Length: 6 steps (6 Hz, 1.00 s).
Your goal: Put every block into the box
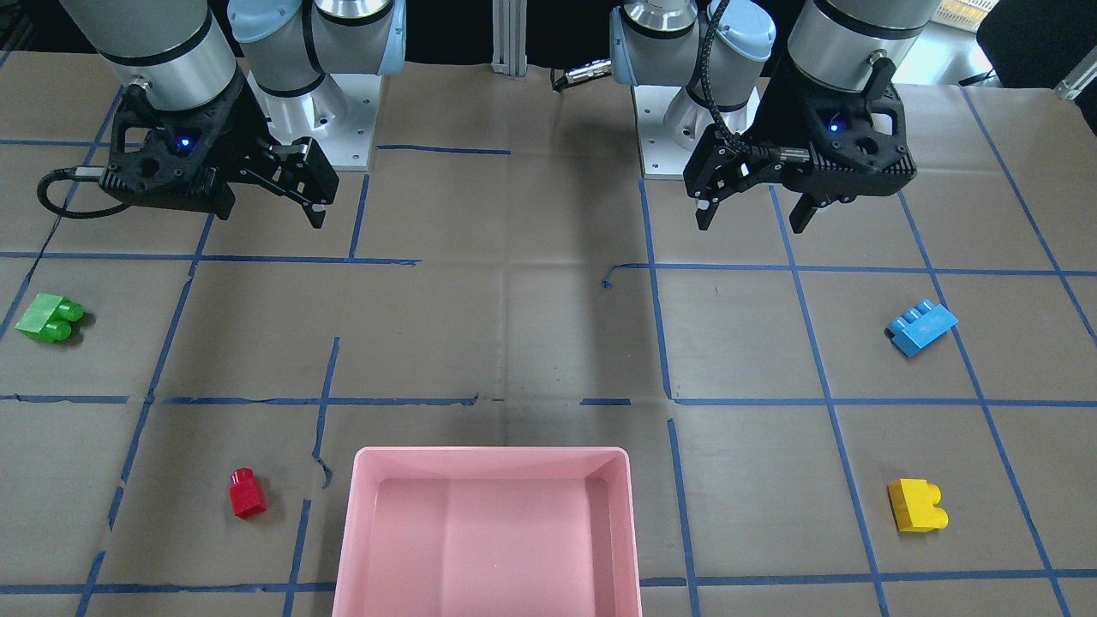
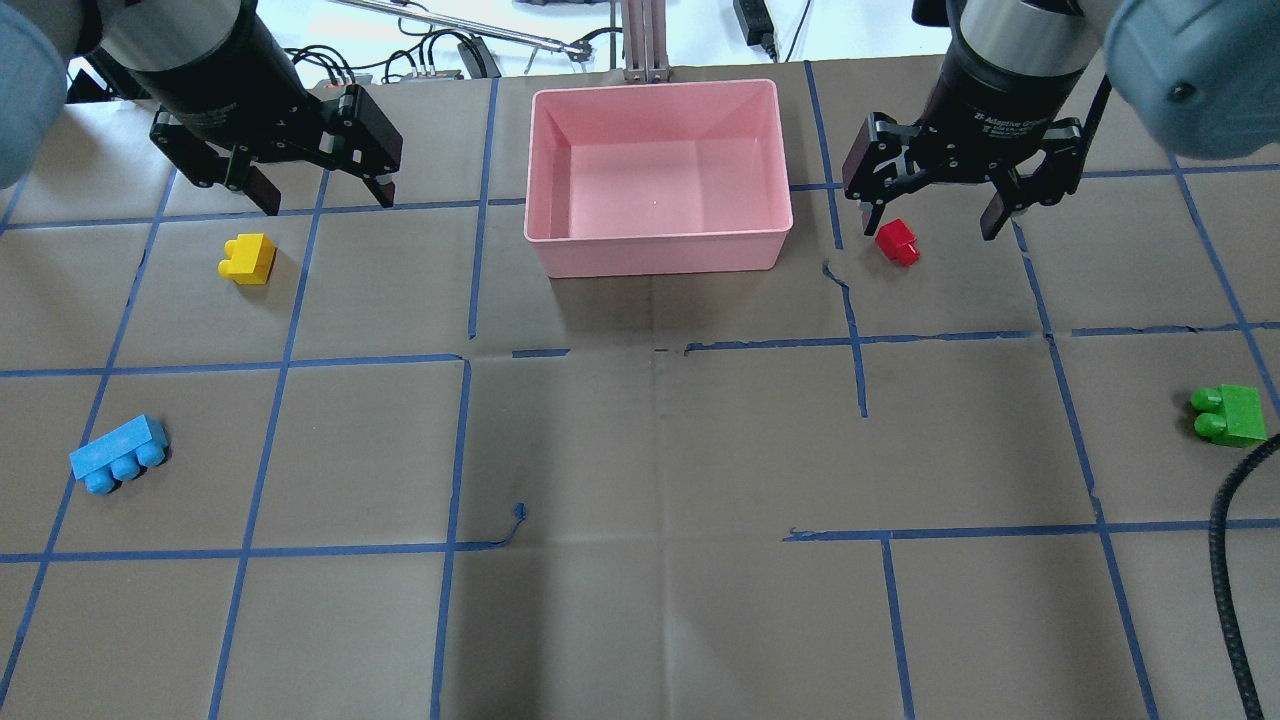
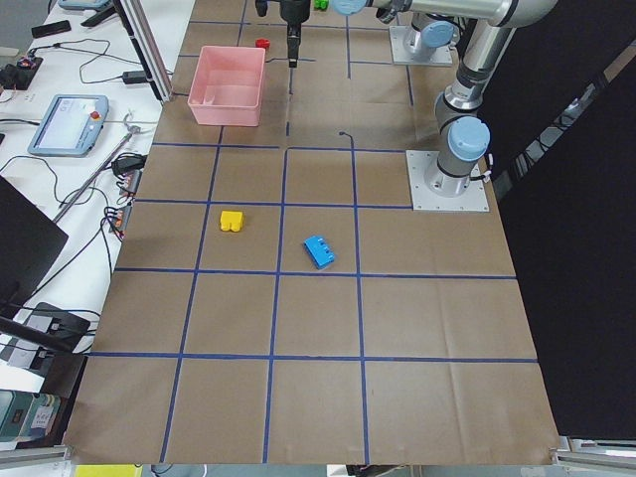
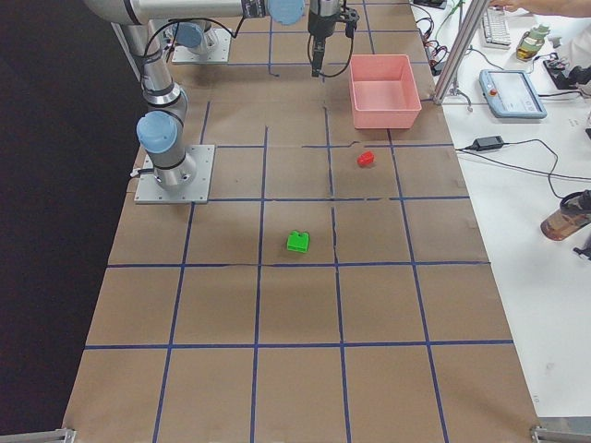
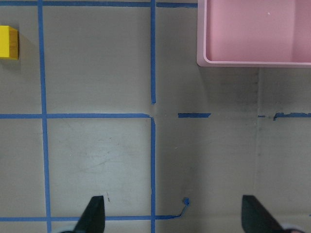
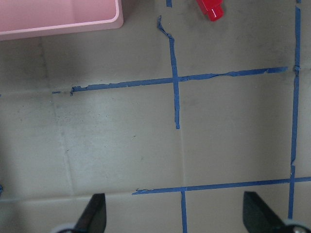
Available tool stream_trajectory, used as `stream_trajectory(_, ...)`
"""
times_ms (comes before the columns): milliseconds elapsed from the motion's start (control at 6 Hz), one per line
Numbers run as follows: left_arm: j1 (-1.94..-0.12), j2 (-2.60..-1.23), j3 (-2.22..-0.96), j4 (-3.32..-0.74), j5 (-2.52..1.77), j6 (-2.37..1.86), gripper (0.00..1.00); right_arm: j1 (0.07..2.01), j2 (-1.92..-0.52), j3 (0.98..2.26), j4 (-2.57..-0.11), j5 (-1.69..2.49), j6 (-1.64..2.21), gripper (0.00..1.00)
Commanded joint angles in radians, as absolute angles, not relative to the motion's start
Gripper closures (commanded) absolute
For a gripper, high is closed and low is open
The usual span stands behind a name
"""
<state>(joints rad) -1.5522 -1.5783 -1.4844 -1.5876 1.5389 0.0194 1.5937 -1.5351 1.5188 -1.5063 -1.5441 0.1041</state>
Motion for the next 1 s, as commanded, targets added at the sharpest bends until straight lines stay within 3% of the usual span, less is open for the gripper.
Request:
stream_trajectory(0,-1.531,-1.571,-1.488,-1.594,1.542,0.034,0.01,1.591,-1.542,1.513,-1.505,-1.546,0.056,0.0)
stream_trajectory(833,-1.121,-1.603,-1.64,-1.524,1.54,0.764,0.03,1.566,-1.532,1.5,-1.511,-1.561,0.017,0.0)
